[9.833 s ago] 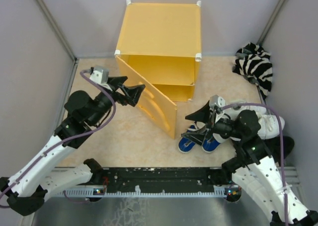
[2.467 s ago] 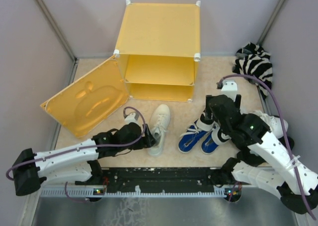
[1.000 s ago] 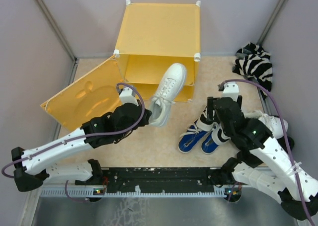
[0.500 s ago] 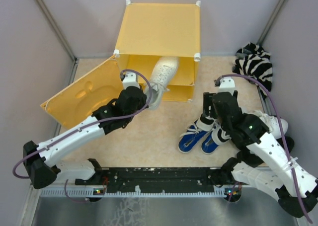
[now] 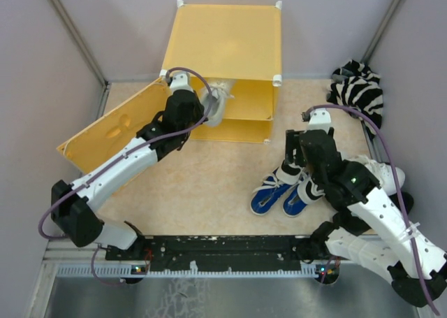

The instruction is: Place and organize the shoes in the shoe cabinet

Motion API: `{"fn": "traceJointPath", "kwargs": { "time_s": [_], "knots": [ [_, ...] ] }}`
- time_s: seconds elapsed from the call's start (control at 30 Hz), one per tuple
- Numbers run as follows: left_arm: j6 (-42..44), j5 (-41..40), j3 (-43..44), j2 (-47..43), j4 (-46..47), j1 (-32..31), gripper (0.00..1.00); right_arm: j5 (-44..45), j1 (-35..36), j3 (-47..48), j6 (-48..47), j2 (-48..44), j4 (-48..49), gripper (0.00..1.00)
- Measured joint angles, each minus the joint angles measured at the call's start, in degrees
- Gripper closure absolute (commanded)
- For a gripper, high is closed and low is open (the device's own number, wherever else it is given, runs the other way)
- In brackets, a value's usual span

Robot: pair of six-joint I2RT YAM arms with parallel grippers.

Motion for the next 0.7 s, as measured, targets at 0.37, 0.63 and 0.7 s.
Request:
{"fn": "traceJointPath", "kwargs": {
  "time_s": [0.37, 0.63, 0.7],
  "knots": [
    [-0.3, 0.2, 0.3, 5.2, 3.8, 3.5, 1.0, -0.1, -0.1, -0.8, 0.5, -1.7, -0.3, 0.28],
    [-0.3, -0.2, 1.7, 7.1, 5.2, 4.0, 1.0, 0.1, -0.1, -1.3, 0.5, -1.8, -0.4, 0.28],
    [-0.4, -0.4, 2.6, 7.7, 5.2, 4.1, 1.0, 0.1, -0.1, -1.7, 0.5, -1.8, -0.5, 0.28]
  ]
}}
